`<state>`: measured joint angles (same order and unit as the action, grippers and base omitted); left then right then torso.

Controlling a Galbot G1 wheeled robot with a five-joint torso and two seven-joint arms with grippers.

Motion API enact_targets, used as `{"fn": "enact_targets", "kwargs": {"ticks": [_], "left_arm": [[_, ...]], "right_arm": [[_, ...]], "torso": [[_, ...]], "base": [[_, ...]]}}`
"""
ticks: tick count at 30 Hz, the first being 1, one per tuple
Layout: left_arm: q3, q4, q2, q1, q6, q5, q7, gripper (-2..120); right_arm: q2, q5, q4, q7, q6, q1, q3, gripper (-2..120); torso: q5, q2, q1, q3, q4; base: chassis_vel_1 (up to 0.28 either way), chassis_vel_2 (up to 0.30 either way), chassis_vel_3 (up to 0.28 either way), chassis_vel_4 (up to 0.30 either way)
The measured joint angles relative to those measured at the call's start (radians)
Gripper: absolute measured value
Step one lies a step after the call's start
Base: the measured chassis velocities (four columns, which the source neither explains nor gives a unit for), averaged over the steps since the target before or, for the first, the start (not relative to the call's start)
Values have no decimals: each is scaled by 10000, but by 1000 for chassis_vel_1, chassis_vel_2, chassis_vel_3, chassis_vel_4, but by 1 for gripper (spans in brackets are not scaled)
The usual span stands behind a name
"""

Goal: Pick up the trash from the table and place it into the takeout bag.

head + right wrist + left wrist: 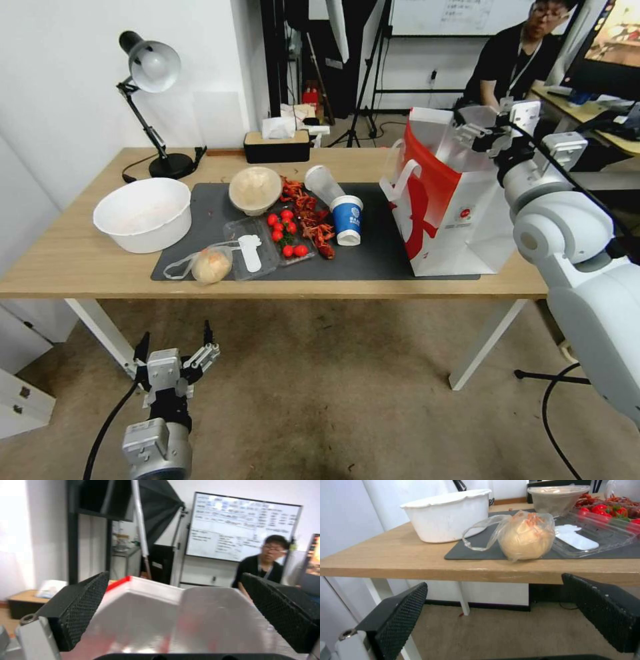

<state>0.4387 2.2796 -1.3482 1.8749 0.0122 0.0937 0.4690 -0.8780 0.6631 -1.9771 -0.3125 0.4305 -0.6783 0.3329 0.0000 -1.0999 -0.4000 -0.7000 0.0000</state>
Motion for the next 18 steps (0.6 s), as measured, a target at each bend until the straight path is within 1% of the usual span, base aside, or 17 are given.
{"fn": "enact_targets", "kwargs": {"ticks": [2,5,6,8,10,11,12,14,15,16,18], "left_arm": [[5,4,3,-10,0,8,-4,100],[6,5,8,-17,1,25,-9,100],[6,5,8,-17,1,25,-9,100],[7,4,13,-13,0,31,-10,100],[8,0,14,-14,-1,31,-10,100],[5,-7,11,-15,-4,31,-11,100],[-1,-10,4,-17,-9,31,-12,100],[-29,-18,-17,-26,-23,30,-13,100],[-29,-18,-17,-26,-23,30,-13,100],[-45,-55,-19,-46,-44,30,-14,100],[-69,-95,-24,-78,-61,30,-16,100]], "right_arm": [[12,108,-94,137,-104,-73,18,100],[166,1090,-790,569,-286,-410,158,100],[166,1090,-790,569,-286,-410,158,100],[376,1622,-1471,1052,-287,-876,331,100],[440,1699,-1668,1197,-292,-1077,375,100],[542,1762,-2051,1493,-307,-1496,441,100],[593,1669,-2300,1675,-339,-1827,522,100],[592,1128,-2904,2211,-509,-2811,659,100],[592,1128,-2904,2211,-509,-2811,659,100],[497,837,-3258,2534,-599,-3440,761,100],[302,432,-3636,2858,-690,-4255,938,100]], "torso": [[-1,0,0,0,0],[-1,0,0,0,1],[-1,0,0,0,1],[-4,-1,1,0,0],[-5,-1,0,1,1],[2,0,1,0,0],[-3,0,0,1,3],[0,-1,1,0,-4],[0,-1,1,0,-4],[2,-1,3,1,-4],[-1,-1,3,2,1]], "base": [[0,0,0,0],[0,0,0,0],[0,0,0,0],[0,0,0,0],[0,0,0,0],[0,0,0,0],[0,0,0,0],[0,0,0,0],[0,0,0,0],[0,0,0,0],[0,0,0,0]]}}
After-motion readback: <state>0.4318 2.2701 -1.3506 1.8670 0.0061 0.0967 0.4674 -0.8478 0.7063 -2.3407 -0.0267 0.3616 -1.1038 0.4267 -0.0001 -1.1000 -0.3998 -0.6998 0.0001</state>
